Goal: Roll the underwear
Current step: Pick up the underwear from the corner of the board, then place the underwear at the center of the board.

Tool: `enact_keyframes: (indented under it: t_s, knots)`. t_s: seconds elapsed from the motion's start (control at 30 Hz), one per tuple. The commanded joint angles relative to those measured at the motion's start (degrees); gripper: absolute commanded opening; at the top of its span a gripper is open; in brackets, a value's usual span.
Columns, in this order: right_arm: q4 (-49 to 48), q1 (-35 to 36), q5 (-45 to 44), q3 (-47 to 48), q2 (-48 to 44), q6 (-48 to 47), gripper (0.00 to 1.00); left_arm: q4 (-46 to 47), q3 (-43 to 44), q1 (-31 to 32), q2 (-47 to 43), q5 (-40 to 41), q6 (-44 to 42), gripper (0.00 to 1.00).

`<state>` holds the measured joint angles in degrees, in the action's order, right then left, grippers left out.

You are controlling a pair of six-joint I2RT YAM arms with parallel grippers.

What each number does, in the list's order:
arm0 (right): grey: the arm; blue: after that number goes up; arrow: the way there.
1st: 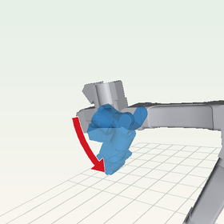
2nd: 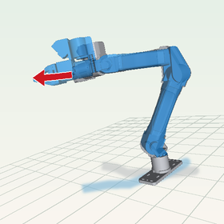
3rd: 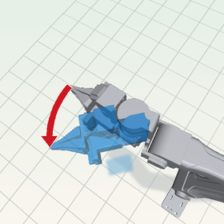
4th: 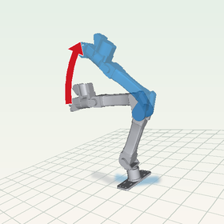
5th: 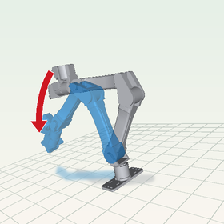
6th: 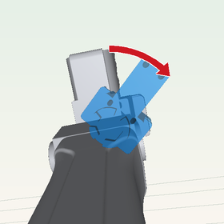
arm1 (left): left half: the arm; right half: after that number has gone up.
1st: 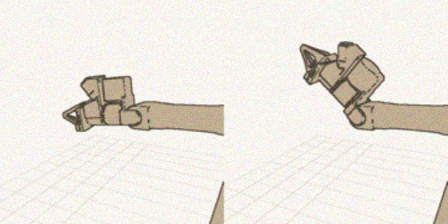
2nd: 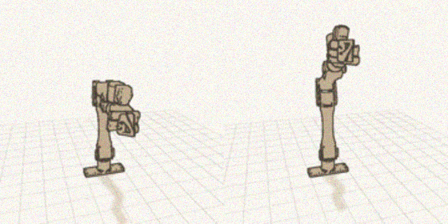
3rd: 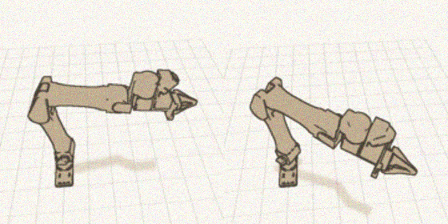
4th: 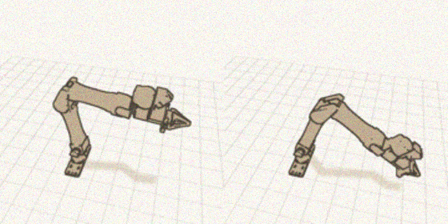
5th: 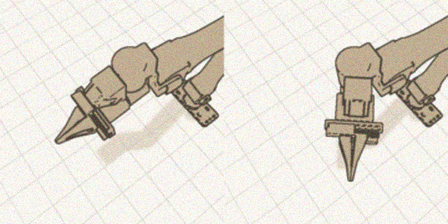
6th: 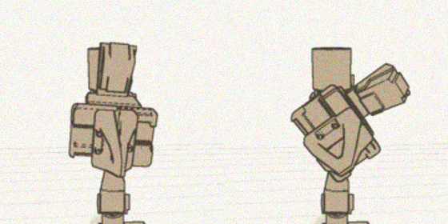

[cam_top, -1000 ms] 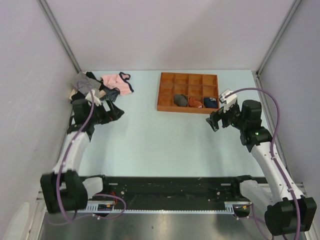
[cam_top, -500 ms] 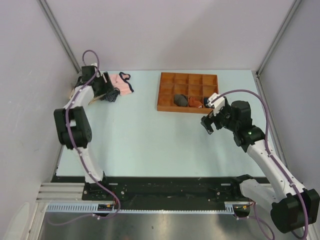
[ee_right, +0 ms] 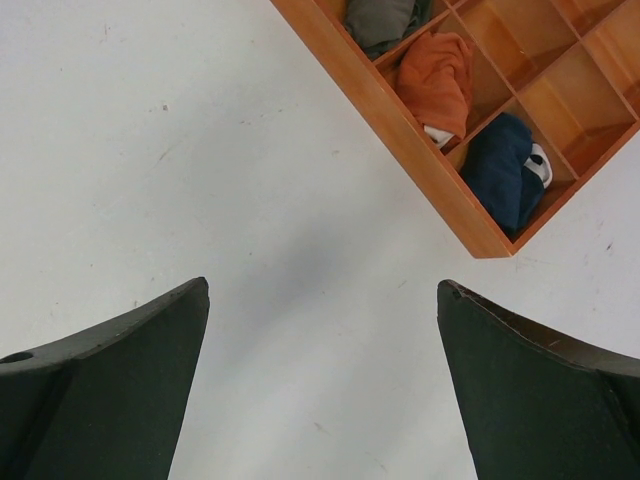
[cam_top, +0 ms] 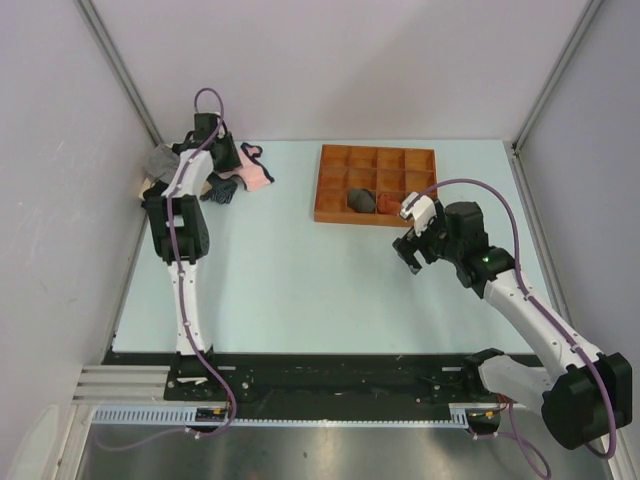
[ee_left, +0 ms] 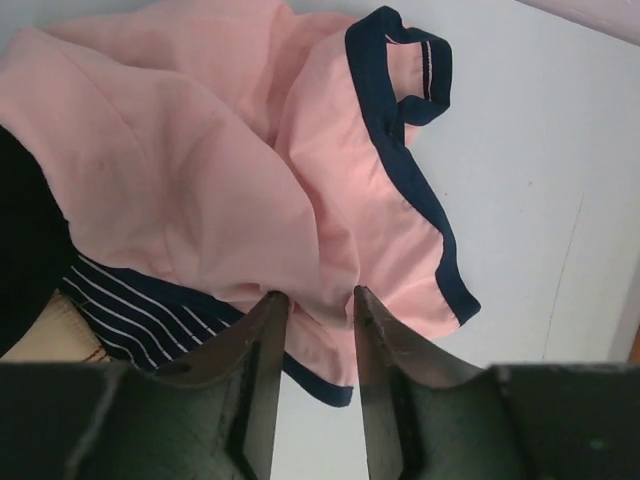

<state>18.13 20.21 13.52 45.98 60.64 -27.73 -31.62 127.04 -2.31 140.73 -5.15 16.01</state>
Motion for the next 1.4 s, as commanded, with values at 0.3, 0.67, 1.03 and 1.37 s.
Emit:
enact_keyframes:
  t_s: [0.3, 0.67, 1.03, 1.37]
  knots:
    - [-0.5, 0.2, -1.0, 1.5, -0.6, 0.0, 1.0, 5.8, -11.0, 0.9, -19.2, -6.6, -1.9, 0.0]
    - [-0.2, -0.6, 1.8, 1.5, -3.2, 0.7, 1.0, 12.8, -41.6, 9.4, -56.0, -6.2, -1.4, 0.0]
    - [3.5, -3.2, 17.1, 1.4, -7.3, -2.0, 1.0, 15.2, -69.9, 30.1, -89.1, -6.5, 14.6, 0.0]
    - [6.7, -4.9, 25.9, 1.5, -6.9, -5.6, 1.0, 29.5, -74.0, 49.7, -67.4, -2.3, 17.7, 0.19]
